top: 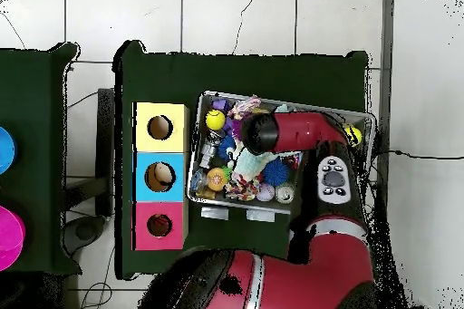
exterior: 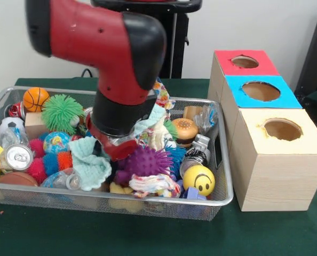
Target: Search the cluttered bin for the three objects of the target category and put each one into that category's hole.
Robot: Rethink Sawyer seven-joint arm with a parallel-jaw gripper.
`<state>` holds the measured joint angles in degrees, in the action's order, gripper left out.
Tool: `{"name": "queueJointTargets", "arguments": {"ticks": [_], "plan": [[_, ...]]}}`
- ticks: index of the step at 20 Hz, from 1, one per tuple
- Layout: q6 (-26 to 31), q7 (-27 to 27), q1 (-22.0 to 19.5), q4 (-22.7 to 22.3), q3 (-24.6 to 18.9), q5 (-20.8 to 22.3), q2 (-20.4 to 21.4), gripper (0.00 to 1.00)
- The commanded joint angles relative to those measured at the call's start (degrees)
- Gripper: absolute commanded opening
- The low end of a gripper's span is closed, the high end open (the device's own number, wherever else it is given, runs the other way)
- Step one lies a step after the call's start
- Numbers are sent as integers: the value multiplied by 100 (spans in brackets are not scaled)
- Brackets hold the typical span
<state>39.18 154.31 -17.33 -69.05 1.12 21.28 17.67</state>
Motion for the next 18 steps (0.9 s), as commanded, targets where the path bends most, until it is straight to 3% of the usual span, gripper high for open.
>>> {"name": "queueJointTargets", "arguments": {"ticks": [1,6,11,14,18], "plan": [[1592,-1579,-833,-1049,-1267,-721,-327,100],[2878,-2376,-1375,-1329,-2069,-1186,-306,100],[4078,-2420,-1723,-1774,-2684,-1650,-129,100],[4393,-2262,-1823,-2081,-2949,-1894,60,100],[4247,-2150,-1896,-2312,-3176,-1935,161,100]]}}
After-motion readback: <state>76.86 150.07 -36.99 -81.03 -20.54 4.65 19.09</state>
